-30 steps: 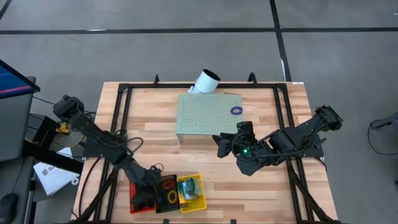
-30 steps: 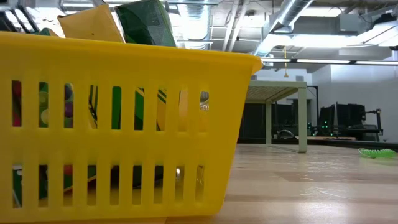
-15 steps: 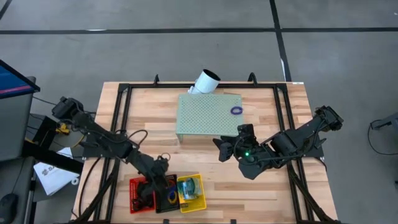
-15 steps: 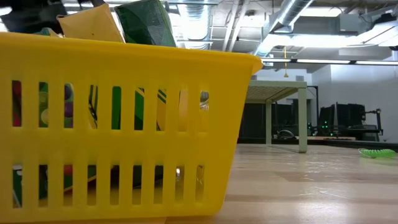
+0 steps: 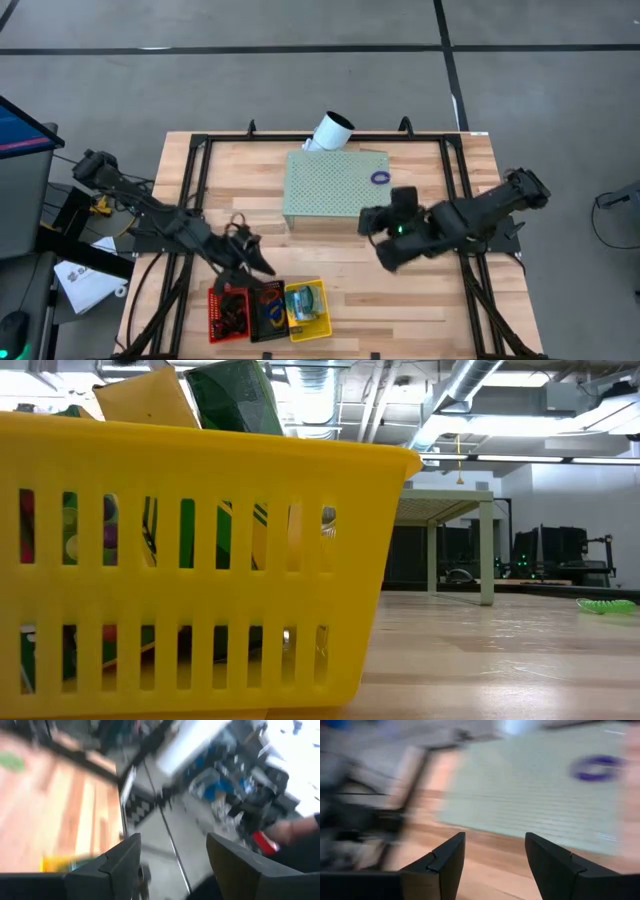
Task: Pick & Place Office Desk Supplies
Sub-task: Put the violet spring keychain into the black bin
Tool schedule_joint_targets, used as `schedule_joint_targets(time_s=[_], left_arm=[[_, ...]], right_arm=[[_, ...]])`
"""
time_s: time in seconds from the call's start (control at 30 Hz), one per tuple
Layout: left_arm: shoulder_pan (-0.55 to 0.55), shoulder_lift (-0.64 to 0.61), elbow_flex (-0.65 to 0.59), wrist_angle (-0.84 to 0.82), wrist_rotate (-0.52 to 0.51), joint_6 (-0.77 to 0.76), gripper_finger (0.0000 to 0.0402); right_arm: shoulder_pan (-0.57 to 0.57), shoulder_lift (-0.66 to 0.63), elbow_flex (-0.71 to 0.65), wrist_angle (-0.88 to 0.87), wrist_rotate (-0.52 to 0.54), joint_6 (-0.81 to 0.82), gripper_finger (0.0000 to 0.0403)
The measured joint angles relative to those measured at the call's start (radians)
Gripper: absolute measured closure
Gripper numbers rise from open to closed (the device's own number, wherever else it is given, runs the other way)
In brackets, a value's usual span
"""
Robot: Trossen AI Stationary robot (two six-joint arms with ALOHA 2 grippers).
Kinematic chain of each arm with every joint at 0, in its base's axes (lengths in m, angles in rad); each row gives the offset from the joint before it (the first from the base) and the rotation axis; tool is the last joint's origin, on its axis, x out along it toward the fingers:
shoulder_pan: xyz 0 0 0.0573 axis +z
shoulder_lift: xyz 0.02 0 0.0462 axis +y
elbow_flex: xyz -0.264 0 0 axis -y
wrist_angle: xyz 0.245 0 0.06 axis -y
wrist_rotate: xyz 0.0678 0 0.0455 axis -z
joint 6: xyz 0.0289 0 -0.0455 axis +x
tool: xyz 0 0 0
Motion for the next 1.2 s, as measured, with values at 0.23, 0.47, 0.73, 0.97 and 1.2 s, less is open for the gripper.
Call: schedule_joint_targets(time_s=[0.23,0.47,0.73,0.97,1.2], left_arm=[[0.0,-0.076,0.0,0.07,-0.145,0.089,0.0187],[0.02,-0.075,0.0,0.111,-0.152,0.09,0.0191],[0.022,-0.074,0.0,0.119,-0.152,0.093,0.0199],[0.022,-0.074,0.0,0.125,-0.152,0.09,0.0202],[0.022,-0.074,0.0,0.126,-0.152,0.088,0.0207]], right_arm=[[-0.244,-0.021,-0.047,-0.199,-0.225,-0.033,0.0203],[-0.537,-0.038,-0.104,-0.206,-0.319,-0.244,0.0211],[-0.693,-0.039,-0.227,-0.036,-0.447,-0.436,0.0235],[-0.722,-0.039,-0.301,0.048,-0.479,-0.468,0.0248],[-0.735,-0.04,-0.374,0.105,-0.506,-0.49,0.025]])
